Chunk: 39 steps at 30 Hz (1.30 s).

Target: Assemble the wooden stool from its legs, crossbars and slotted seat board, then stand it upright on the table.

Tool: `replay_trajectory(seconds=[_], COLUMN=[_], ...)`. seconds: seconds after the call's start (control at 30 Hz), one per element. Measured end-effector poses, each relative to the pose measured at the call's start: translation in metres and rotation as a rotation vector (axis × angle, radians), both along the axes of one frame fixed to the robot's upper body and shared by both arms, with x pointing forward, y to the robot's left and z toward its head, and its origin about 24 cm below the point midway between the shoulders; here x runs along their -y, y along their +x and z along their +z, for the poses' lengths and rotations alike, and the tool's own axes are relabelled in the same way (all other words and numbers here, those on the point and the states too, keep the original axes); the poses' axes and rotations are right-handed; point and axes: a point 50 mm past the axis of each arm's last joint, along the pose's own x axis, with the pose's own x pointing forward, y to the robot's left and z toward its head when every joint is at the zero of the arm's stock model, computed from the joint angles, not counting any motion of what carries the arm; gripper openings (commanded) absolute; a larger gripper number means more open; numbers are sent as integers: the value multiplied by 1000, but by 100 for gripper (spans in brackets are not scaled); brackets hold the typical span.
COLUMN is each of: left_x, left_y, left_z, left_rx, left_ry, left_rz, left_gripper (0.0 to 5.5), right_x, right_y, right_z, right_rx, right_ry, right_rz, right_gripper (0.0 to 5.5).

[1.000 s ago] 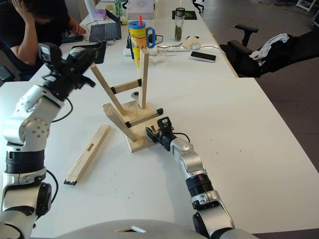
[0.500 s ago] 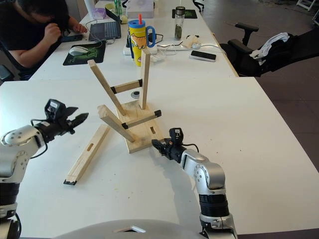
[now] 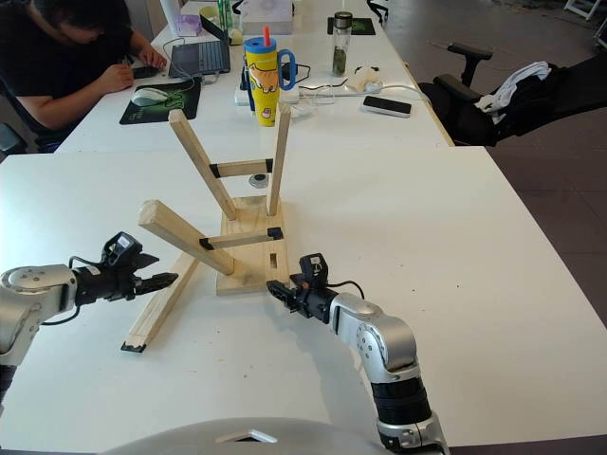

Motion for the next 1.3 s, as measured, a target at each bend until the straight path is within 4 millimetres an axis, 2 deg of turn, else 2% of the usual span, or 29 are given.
replay_trajectory(seconds=[0.2,0.37,0.6,0.97,1.07,1.2,1.3], left_x=[-2,5,6,13,10,2,-2], left_y=[0,-2,1,-1,3,12,21], left_z=[-4,-10,-15,-25,-25,-24,-24], left_rx=[-12,-53,-54,-83,-36,24,84], left_ry=[14,-41,7,28,100,178,166], left_rz=[85,131,165,115,72,56,104], left_gripper=[409,411,411,256,218,207,207], right_x=[5,8,9,9,10,10,14], right_y=[2,3,4,5,4,6,8], right_z=[-3,-5,-4,-4,-5,-4,-5], right_rx=[20,23,17,16,19,30,43], right_ry=[-3,9,21,20,18,7,-11], right_rz=[-14,-37,-76,-85,-89,-94,-105], right_gripper=[328,328,328,328,328,328,328])
